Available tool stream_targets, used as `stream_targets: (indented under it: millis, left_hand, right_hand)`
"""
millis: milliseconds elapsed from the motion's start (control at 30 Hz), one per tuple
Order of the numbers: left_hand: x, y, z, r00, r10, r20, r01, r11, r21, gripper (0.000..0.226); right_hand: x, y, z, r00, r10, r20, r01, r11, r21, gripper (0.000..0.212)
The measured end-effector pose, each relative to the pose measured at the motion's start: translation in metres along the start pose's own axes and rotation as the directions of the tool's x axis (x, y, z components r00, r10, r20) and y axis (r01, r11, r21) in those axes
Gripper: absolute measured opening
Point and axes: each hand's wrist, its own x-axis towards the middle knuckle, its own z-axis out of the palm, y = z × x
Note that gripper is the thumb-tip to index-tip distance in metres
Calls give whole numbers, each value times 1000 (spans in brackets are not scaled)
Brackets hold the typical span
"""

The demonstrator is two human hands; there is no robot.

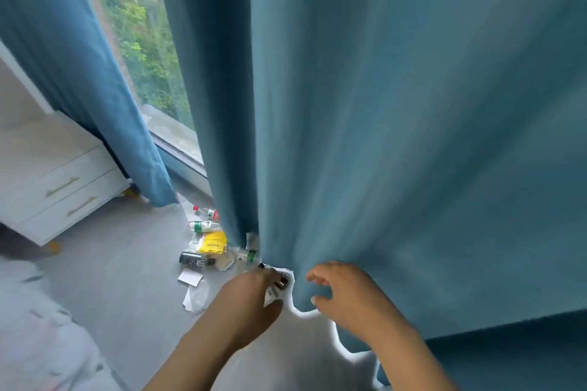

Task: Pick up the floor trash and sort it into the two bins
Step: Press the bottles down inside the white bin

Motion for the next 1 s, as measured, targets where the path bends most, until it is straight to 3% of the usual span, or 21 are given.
stream_targets:
  millis: [367,1000]
  left_hand:
    - [-12,-98,-38,960,-268,-78,257,957,-132,38]
    - [75,-167,-108,828,-533,-176,494,841,-221,37]
  right_hand:
    - [91,-93,13,973,-176,151,191,978,-88,31]
    - [270,-148,-24,877,-409,251,442,892,-95,32]
